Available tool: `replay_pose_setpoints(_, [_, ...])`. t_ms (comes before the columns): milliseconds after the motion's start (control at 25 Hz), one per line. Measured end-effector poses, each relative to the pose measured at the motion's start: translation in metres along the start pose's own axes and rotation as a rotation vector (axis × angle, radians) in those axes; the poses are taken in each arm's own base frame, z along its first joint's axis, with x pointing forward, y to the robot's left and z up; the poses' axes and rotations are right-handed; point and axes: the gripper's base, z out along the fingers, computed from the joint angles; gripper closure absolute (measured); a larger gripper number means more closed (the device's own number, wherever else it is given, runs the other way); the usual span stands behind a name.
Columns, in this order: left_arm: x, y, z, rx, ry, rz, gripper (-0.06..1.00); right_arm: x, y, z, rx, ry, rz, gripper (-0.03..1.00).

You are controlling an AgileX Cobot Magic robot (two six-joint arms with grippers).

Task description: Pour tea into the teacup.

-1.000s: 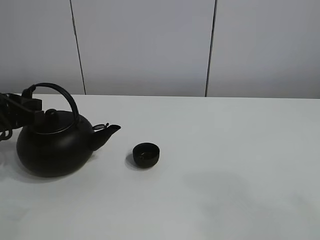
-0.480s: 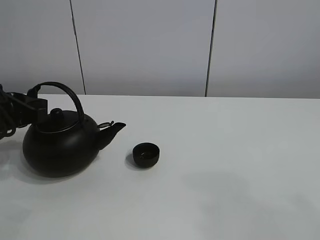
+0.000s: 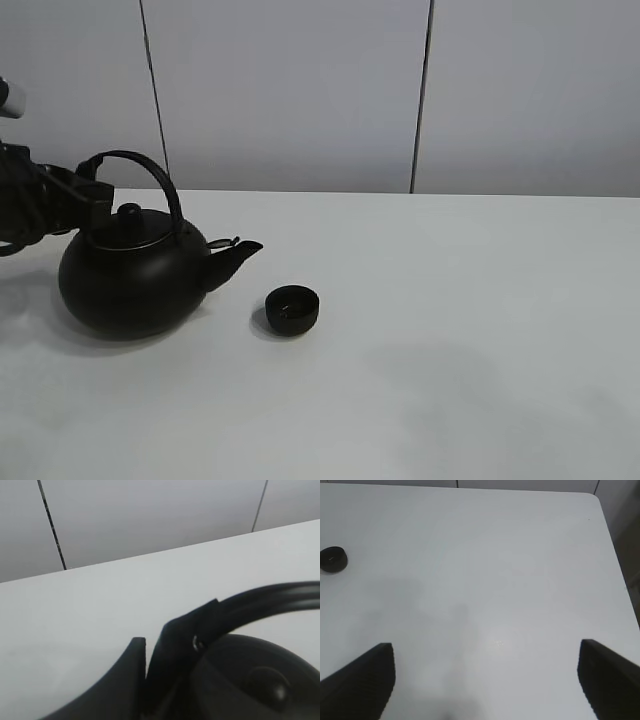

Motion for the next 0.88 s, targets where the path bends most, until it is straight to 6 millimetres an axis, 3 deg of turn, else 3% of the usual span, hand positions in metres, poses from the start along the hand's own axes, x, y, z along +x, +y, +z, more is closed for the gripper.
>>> replay_pose_setpoints(480, [-0.009, 0.001, 0.009, 0.027, 0.016, 0.051, 0.80, 0.000, 0.000, 0.000, 0.000, 0.000, 0.000, 0.29])
replay_pose_setpoints(880, [-0.022, -0.015, 0.024, 0.067, 0.053, 0.104, 0.81, 0.000, 0.000, 0.000, -0.001, 0.000, 0.000, 0.29])
